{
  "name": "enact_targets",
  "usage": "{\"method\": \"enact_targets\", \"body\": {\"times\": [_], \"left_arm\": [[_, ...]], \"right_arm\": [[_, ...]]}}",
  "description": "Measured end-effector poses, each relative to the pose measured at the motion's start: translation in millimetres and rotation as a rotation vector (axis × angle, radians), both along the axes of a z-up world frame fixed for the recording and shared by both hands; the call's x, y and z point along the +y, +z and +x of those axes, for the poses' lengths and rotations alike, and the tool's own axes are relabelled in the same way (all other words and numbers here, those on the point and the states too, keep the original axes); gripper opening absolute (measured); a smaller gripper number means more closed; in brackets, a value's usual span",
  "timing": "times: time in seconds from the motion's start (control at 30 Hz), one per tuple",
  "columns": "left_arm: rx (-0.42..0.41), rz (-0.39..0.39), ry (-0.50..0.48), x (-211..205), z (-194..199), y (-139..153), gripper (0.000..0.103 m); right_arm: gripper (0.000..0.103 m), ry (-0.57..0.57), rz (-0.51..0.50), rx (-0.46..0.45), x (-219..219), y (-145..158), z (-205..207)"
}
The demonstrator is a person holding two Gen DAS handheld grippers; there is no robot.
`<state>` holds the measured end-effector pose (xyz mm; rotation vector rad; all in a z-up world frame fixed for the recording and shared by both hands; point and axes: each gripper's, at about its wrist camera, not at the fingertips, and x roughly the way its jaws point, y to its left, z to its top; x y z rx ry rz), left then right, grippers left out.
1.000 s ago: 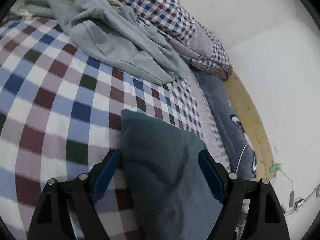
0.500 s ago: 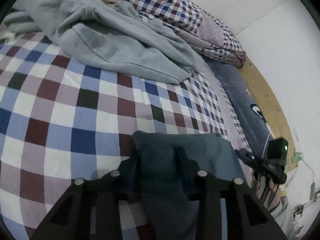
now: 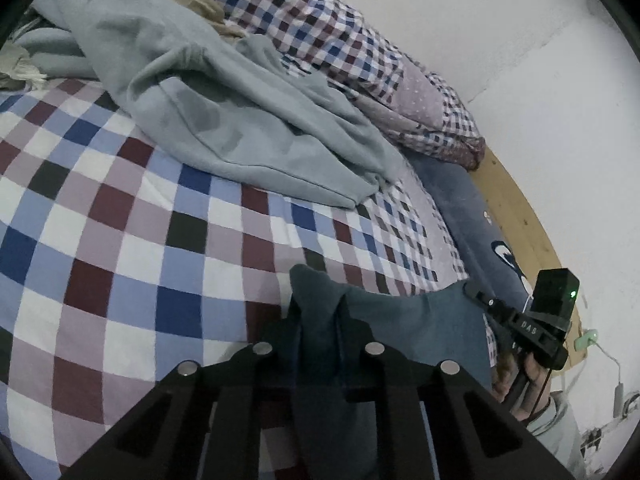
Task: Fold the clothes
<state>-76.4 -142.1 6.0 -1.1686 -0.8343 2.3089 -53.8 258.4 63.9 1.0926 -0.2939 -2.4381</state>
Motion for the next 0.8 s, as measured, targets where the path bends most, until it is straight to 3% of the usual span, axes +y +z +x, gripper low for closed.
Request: {"method": "enact_targets", "body": {"times": [0.1,0.27,0.33,0.4,0.43,0.5,0.63,0.73,0.8], "left_arm": [[-0.026,0.011,0.009,-4.0,-3.8,-7.7,0.014],[-0.03,-0.008,-0.004,-0.5,-4.6,-4.7,0.025],[-0.034,-0.005,0.001,-4.1,-3.7,-3.5,0.048],[-0.036,0.002,0.014,-10.1,-1.0,-1.4,0.053],[-0.038,0.011,0.016,-13.1,0.1,-0.3,0.054],[-0.042,0.025,0.009,-17.9,2.2,2.3,0.054],[-0.057,0.021,-0.034,-14.7,4.8,2.8,0.054],[-0.07,0.024,-0.047,-11.0,5.9,-0.5,0.053],[-0.079,0.027,-0.055,-8.5,6.6,-2.7,0.03]], "right_arm": [[0.0,-0.015,0.037,0.007,-3.4,0.8,-11.2],[0.0,-0.052,0.115,-0.108,-4.4,-32.7,-29.0],[0.003,-0.083,0.12,-0.121,-2.9,-31.2,-25.7],[0.008,-0.117,0.141,-0.103,-3.8,-20.6,-17.0],[0.025,-0.14,0.173,-0.081,-6.9,-11.0,-8.8],[0.047,-0.163,0.227,-0.024,-14.2,8.8,10.3],[0.047,-0.125,0.252,0.057,-39.2,43.9,62.6],[0.047,-0.002,0.213,0.047,-79.2,48.7,113.9],[0.046,0.092,0.216,0.046,-110.1,44.2,144.6]]}}
